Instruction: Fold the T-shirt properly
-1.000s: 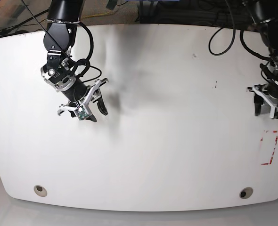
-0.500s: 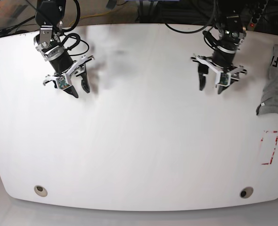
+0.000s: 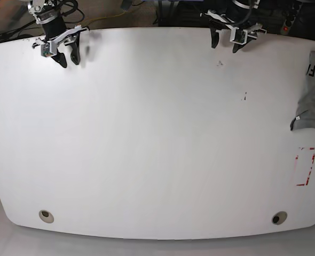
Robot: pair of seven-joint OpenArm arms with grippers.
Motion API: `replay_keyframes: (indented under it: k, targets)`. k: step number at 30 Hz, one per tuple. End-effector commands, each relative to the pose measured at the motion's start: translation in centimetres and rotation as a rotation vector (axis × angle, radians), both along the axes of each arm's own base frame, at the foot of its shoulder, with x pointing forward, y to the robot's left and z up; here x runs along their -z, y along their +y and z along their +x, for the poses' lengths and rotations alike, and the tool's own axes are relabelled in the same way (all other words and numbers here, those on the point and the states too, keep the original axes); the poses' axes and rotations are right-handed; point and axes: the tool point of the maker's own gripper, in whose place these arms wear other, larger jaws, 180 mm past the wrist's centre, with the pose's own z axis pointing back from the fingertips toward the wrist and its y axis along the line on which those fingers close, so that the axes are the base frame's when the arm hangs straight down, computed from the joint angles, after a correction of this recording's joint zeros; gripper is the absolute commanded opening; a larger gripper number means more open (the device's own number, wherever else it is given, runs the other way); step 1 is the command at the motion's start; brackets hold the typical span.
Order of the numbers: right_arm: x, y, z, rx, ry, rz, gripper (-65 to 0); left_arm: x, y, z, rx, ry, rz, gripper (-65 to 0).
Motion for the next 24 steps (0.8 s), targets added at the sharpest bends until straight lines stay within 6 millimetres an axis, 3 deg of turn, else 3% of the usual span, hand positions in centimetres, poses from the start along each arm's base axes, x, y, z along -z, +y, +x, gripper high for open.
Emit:
replay_keyframes:
  k: [1, 9, 13, 19, 24]
  targets:
    - [-1.1, 0.2, -1.0, -0.001, -0.024, 0.038, -40.4, -1.0, 0.1, -1.5, -0.015, 0.004, -0.001, -31.8]
    - [0.6, 0.3, -9.2, 0.046, 0.165, 0.09, -40.4, 0.0, 0.6, -8.9, -0.065, 0.194, -0.032, -31.9]
    - [1.0, 0.7, -13.4, 0.048, 0.265, 0.096, -40.4, 1.1, 1.8, -12.5, -0.103, 0.291, -0.023, -31.9]
    - [2.8, 3.1, -19.9, 0.064, 0.436, 0.158, -40.4, 5.2, 3.6, -19.0, -0.159, 0.483, -0.001, -31.9]
    - [6.6, 4.3, -24.6, 0.098, 0.59, 0.213, -40.4, 9.7, 4.5, -22.2, -0.199, 0.6, -0.002, -31.9]
